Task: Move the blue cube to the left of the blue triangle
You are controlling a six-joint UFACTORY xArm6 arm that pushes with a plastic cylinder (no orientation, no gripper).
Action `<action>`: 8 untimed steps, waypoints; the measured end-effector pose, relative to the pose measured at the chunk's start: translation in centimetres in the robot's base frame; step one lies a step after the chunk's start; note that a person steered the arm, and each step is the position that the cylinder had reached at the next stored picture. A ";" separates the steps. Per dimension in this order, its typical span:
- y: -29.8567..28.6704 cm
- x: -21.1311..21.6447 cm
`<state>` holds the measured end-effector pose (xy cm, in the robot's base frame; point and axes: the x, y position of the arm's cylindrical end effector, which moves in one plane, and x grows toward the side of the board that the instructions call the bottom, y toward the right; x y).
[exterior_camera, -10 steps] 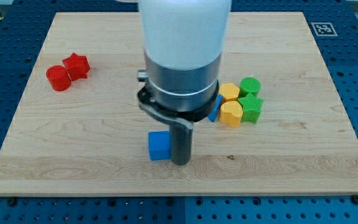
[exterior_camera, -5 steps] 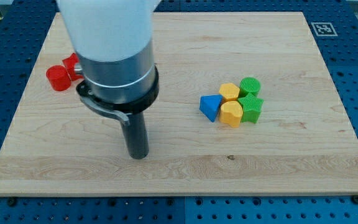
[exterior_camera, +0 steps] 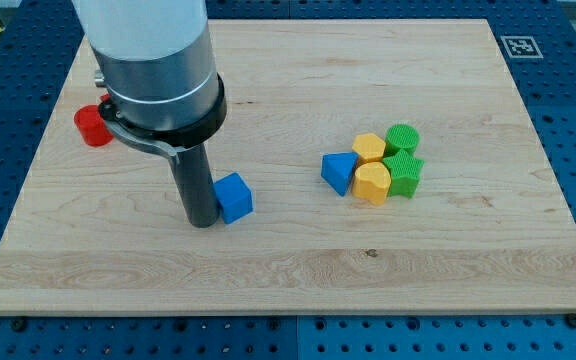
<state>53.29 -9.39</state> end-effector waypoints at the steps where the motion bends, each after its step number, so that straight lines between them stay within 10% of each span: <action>1: 1.1 0.6; 6: 1.4 -6.7; 8: -0.8 -2.2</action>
<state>51.13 -10.18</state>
